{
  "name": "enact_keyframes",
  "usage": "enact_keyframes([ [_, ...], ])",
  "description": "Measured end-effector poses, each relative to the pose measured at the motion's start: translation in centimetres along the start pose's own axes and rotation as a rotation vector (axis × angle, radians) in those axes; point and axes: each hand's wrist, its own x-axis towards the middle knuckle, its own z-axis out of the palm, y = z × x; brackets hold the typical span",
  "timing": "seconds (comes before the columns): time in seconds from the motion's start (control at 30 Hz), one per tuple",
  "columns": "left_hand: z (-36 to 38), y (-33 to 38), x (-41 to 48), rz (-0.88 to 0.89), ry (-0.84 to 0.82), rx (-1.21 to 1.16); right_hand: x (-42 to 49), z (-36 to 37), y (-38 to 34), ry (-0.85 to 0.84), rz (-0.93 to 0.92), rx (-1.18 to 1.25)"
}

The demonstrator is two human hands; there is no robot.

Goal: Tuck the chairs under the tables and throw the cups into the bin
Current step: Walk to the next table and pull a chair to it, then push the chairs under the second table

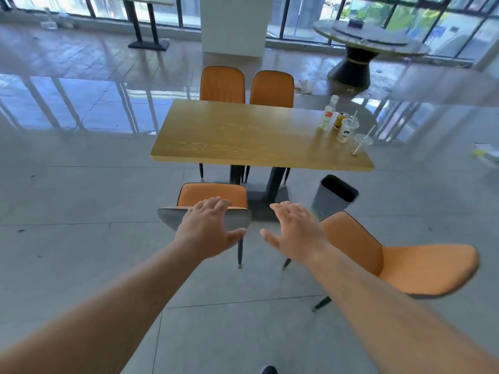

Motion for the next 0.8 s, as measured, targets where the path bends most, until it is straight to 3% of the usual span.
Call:
enact_keyframes([
  [0.27, 1.3, 14.8, -6.2, 0.124, -0.012, 0.011, -14.7, -4.8, 8.9, 0.091, 0.029, -0.024],
  [0.6, 11.2, 45.5, -12.6, 0.227, -0.051, -0.026, -36.2, -10.7, 34.4, 0.173, 0.210, -0.041],
  [0.8, 17.0, 57.2, -14.0, 0.266, -0.079, -0.003, -43.2, -12.7, 46.0, 0.186, 0.320, -0.011],
])
